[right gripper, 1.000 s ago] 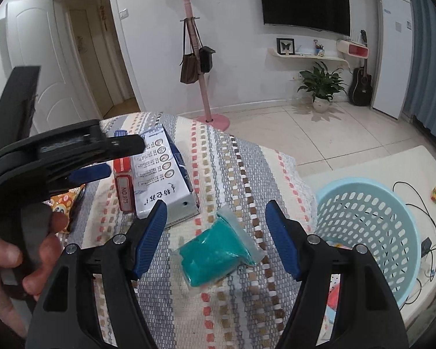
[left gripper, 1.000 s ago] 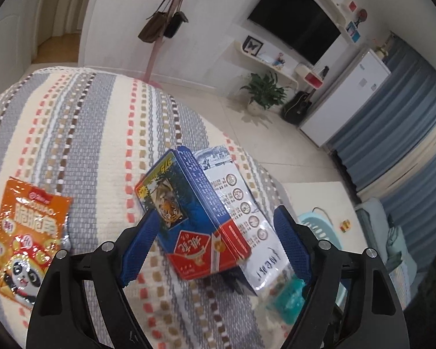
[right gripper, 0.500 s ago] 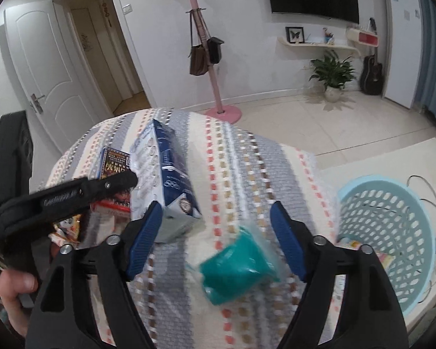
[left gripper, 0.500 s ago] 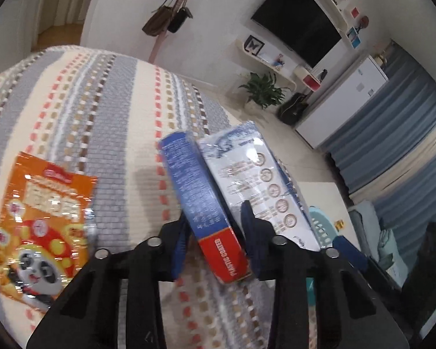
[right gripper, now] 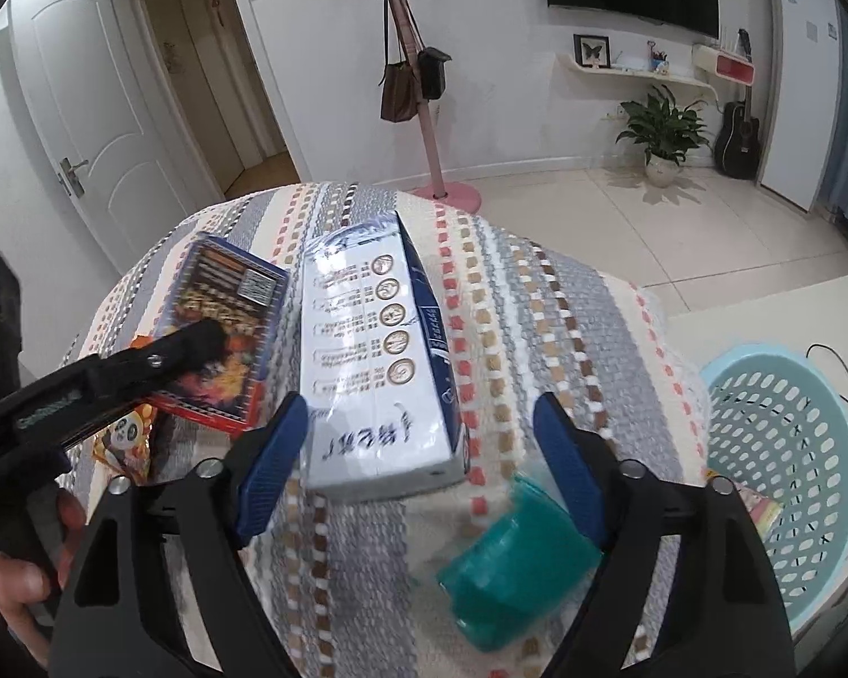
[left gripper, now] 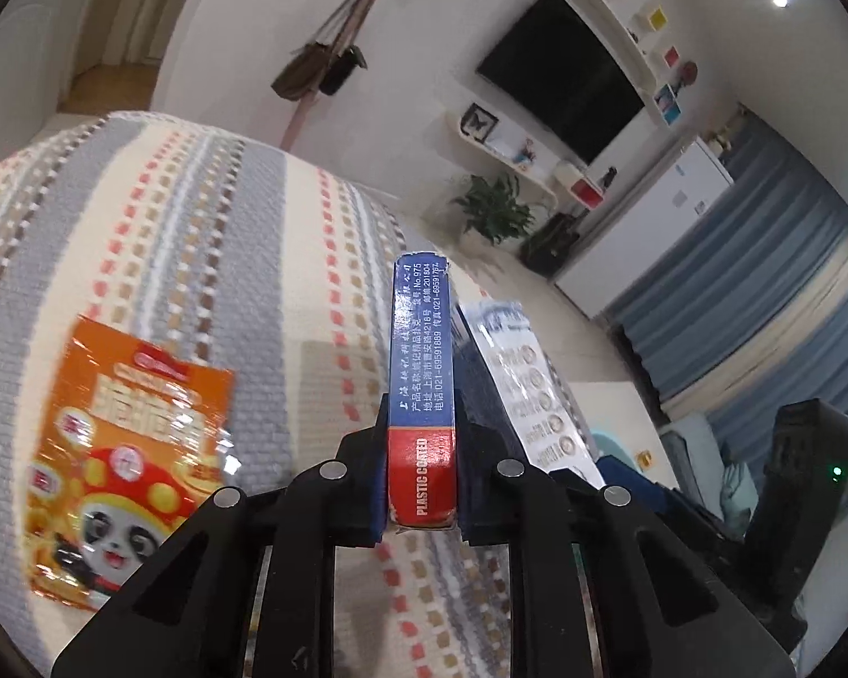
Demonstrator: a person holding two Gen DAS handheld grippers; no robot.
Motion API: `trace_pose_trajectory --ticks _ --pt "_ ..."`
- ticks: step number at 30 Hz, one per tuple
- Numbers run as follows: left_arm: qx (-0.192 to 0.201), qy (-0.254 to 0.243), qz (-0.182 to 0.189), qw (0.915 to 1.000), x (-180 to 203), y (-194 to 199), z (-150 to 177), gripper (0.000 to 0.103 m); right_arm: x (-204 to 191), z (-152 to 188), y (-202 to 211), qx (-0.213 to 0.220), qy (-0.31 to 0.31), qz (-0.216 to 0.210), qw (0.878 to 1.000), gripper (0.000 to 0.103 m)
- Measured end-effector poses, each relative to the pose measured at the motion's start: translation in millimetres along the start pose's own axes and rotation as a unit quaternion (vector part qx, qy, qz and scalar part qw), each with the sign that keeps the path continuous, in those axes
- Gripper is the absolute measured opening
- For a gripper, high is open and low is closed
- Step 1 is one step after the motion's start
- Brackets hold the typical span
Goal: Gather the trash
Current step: 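Grasp the blue-red box with the left tool while the right tool grasps the white carton, then carry the box and carton over the blue basket and open both tools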
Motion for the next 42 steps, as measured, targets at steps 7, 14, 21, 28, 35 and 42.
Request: trace_pose_trajectory --ticks 7,14,21,28,35,42 --pt "0.013 0.013 -0.017 0.9997 -16 11 -6 0.016 -22 -2 -21 -0.020 0.023 0.007 1.000 0.081" --pt "0.023 -0.004 -0.028 0.9993 -10 17 -8 0.016 -32 7 -31 -0.022 0.046 0.038 0.998 0.081" --pt "0.020 -0.002 -0.030 0.9994 -4 14 -7 0.016 -32 11 -30 -0.016 0.054 0.054 0.997 0.057" --pt "0.044 -0.047 -0.053 0.9966 12 21 -5 0.016 -24 3 -19 0.009 0.027 0.041 0.999 0.055" --pt "0.071 -0.093 -0.042 0.9923 54 63 8 0.016 -4 5 42 0.072 -0.016 -0.002 0.997 0.055" --pt "0.061 -0.105 0.028 0.9922 108 82 24 0.016 22 3 118 0.138 -0.022 0.031 0.990 0.055"
Point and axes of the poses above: each gripper's, at about its wrist camera, not at the fingertips, and y roughly against the way its jaws point, x to its right, z to its underside, the point moved 2 cm from there along -y, roughly the way its jaws point, and after that the axes turned 10 degrees about x, right-handed, at the moved point
